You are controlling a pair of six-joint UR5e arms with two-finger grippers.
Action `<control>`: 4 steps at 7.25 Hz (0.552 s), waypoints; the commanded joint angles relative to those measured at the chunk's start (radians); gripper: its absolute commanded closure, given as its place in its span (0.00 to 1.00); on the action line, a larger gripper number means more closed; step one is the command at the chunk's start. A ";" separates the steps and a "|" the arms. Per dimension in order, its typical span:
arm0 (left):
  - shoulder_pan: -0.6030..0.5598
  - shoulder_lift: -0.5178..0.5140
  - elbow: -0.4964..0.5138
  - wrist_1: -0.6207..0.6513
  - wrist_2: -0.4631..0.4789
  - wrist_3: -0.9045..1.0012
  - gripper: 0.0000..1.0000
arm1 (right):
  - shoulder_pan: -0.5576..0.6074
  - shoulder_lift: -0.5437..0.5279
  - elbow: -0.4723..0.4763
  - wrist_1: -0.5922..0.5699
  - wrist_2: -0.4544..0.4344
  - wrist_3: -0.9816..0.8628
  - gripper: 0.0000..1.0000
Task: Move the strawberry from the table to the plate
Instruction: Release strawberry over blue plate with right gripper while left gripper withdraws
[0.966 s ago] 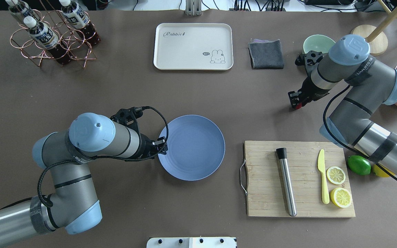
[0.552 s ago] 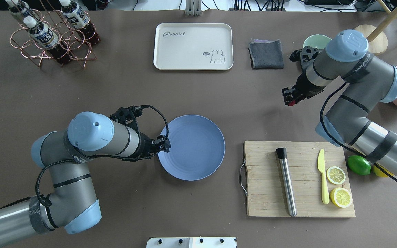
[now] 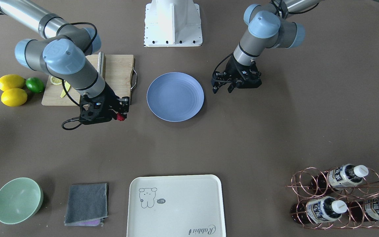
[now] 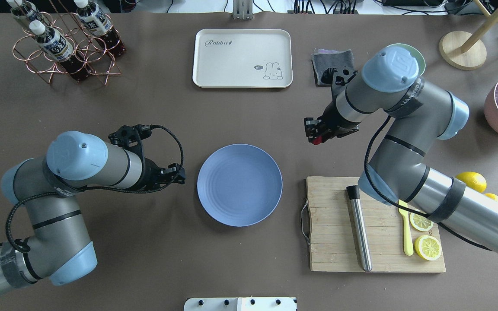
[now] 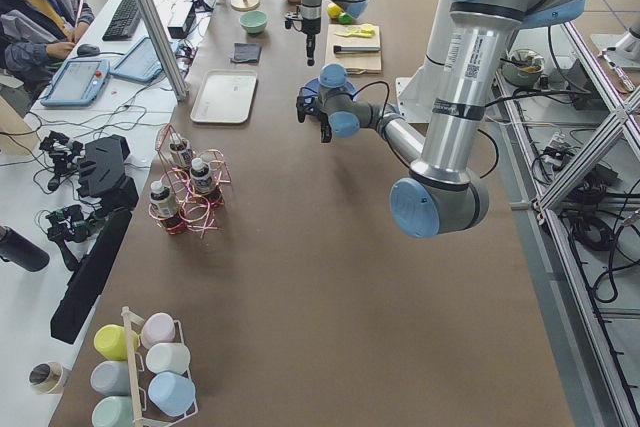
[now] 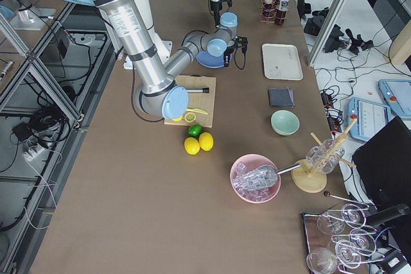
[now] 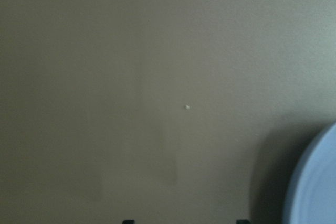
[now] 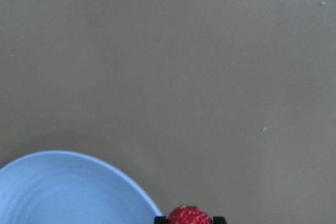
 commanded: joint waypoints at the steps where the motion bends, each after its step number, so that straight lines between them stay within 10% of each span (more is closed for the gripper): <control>1: -0.109 0.081 0.002 -0.004 -0.083 0.173 0.28 | -0.144 0.084 -0.010 -0.051 -0.115 0.096 1.00; 4: -0.131 0.117 0.002 -0.012 -0.085 0.209 0.28 | -0.195 0.151 -0.124 -0.045 -0.172 0.117 1.00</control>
